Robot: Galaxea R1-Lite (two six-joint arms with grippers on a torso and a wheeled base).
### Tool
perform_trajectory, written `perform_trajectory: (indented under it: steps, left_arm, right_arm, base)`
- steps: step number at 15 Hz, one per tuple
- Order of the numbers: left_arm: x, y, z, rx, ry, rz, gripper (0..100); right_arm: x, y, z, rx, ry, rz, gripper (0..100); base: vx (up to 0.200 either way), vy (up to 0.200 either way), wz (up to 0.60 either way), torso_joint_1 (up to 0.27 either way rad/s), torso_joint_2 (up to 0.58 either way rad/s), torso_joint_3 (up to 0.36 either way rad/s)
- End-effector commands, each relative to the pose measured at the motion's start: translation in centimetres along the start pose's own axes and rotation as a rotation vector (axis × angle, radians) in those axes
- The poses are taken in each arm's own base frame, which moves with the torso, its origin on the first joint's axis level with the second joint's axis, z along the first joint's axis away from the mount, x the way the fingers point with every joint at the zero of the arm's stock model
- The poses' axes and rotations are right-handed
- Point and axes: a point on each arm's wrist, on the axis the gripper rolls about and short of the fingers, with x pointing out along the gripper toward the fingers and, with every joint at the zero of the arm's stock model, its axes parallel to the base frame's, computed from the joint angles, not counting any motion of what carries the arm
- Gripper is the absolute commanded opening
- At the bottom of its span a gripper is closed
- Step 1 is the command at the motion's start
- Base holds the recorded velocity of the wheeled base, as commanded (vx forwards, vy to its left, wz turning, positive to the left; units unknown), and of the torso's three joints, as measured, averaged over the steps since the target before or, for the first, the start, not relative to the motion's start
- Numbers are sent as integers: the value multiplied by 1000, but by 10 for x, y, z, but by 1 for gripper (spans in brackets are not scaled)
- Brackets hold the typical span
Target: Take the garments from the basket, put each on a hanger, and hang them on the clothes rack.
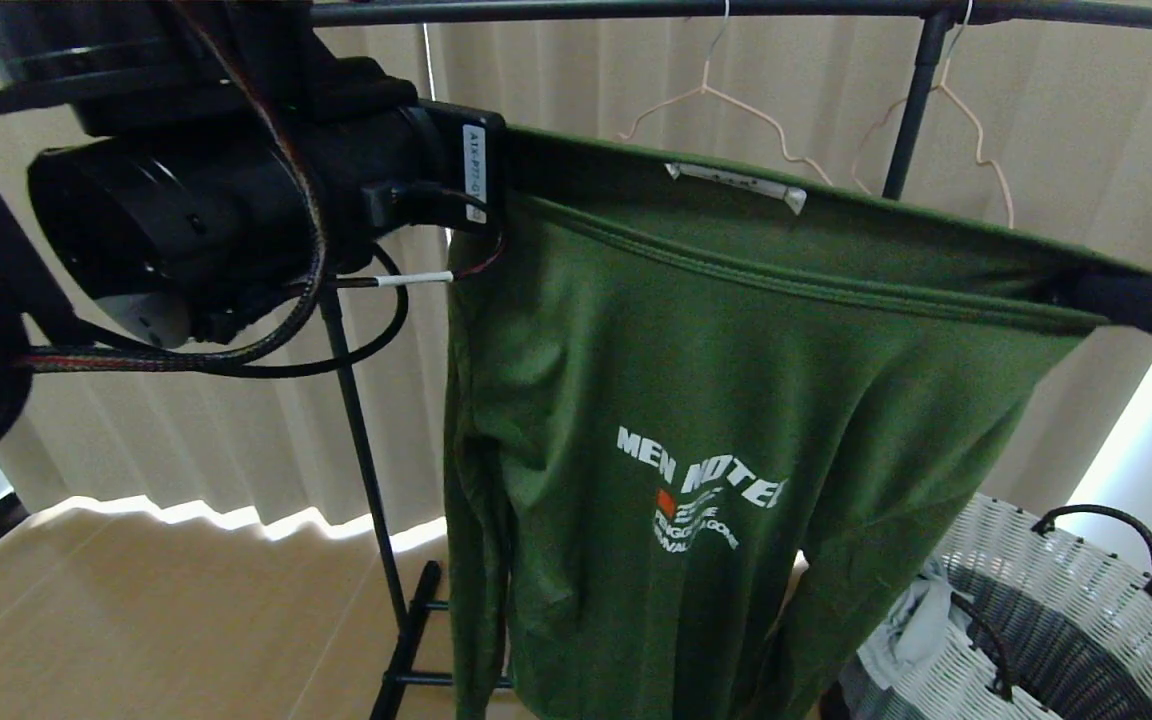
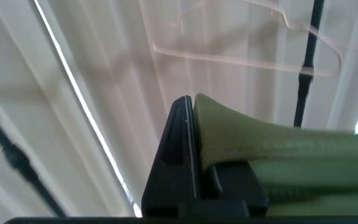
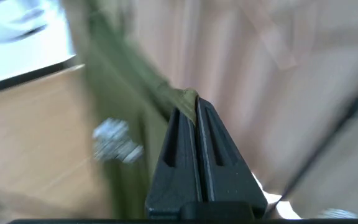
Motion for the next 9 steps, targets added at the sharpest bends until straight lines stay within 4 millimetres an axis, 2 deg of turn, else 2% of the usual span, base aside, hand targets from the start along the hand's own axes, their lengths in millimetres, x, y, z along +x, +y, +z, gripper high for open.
perform_trajectory:
  steps: [1, 5, 6, 7, 9]
  left_arm:
    - [14, -8, -11, 5, 18, -6, 0]
    - [14, -8, -15, -13, 20, -4, 0]
    - [11, -8, -21, -4, 43, -7, 0]
    - [6, -6, -20, -1, 46, -8, 0]
    - [-25, 4, -15, 18, 122, -46, 0]
  right_arm:
    - [-20, 7, -7, -6, 1, 65, 0]
    - [-14, 6, -9, -11, 17, 57, 0]
    - [-7, 3, -10, -7, 32, 36, 0]
    - [-5, 1, -9, -5, 35, 16, 0]
    - [9, -11, -6, 0, 15, -61, 0]
  base:
    - [0, 0, 0, 0, 0, 0]
    - [0, 0, 0, 0, 0, 0]
    - [0, 0, 0, 0, 0, 0]
    - [0, 0, 0, 0, 0, 0]
    - [0, 0, 0, 0, 0, 0]
